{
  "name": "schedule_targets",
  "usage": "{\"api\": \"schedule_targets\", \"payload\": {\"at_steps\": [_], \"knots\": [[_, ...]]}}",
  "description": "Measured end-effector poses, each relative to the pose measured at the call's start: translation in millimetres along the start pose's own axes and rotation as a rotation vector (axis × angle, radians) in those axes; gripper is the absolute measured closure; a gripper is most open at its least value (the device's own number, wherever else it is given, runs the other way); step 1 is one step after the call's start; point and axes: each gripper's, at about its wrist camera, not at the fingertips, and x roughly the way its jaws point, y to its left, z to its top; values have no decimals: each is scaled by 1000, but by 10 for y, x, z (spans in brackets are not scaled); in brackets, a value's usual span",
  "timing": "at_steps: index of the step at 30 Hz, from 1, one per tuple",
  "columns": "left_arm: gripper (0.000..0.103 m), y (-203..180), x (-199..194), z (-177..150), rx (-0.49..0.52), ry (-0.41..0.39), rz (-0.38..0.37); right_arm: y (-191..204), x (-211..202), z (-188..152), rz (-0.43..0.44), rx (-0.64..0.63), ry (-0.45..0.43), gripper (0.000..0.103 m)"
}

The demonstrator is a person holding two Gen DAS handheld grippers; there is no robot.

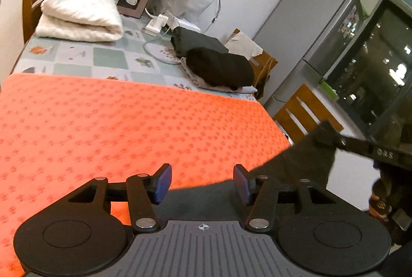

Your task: Fold clothes

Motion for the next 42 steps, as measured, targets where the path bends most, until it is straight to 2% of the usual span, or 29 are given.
{"api": "schedule_targets", "payload": {"at_steps": [4,6,8,11,14,18,19,23,28,34,39,42], "knots": [[47,310,-249,-18,23,15,-6,735,414,-68,-45,-167,44,93],[46,456,-358,-26,29,18,-3,1011,673,-179,-52,-229,83,97],[46,582,-448,-36,42,21,9,1282,934,-295,-59,-290,122,98],[46,699,-542,-62,74,24,31,1524,1334,-549,-69,-341,189,98],[46,729,-596,-76,114,33,49,1614,1549,-760,-60,-331,247,97],[46,705,-564,-59,146,30,22,1649,1385,-815,-26,-298,231,91],[45,672,-527,-59,169,34,14,1649,1307,-809,-18,-288,220,86],[43,489,-345,-67,282,57,-33,1583,951,-783,-17,-257,183,80],[39,188,-68,-77,432,97,-118,1394,527,-792,-68,-221,168,74],[37,-177,250,-124,644,128,-185,1072,163,-975,-186,-204,195,69],[37,-392,508,-268,821,179,-225,791,50,-1240,-298,-208,242,68],[37,-471,634,-380,933,210,-235,689,64,-1393,-335,-225,261,68]]}}
